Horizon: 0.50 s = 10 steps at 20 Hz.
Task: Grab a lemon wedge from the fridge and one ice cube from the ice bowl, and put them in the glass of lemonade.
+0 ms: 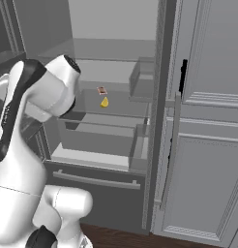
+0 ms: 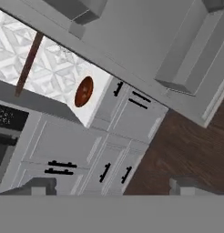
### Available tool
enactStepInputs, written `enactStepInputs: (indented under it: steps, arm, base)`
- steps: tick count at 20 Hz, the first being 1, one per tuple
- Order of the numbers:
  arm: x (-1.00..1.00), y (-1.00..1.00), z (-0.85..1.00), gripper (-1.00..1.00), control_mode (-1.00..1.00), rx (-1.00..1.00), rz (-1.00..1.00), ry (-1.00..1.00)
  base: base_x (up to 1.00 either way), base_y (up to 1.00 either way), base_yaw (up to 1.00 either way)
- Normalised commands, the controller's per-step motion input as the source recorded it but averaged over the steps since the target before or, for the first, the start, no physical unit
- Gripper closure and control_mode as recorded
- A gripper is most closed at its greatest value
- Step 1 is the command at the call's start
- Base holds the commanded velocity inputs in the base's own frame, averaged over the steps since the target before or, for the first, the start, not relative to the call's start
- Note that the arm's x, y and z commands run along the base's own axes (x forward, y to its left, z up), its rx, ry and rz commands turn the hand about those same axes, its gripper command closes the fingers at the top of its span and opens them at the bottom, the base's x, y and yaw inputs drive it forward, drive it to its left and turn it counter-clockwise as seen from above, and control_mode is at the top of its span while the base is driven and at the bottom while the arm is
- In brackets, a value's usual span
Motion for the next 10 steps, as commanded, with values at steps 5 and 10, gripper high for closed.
enactStepInputs:
  steps: [5,10]
  arm:
    - [-0.48,-0.68,0.26,-1.00,-1.00,-0.41,-0.22,-0.09]
    - [-0.55,-0.71,0.09,-1.00,-1.00,-0.43,-0.19,-0.18]
  base:
    - [0.00,0.00,0.00]
    - [0.00,0.00,0.00]
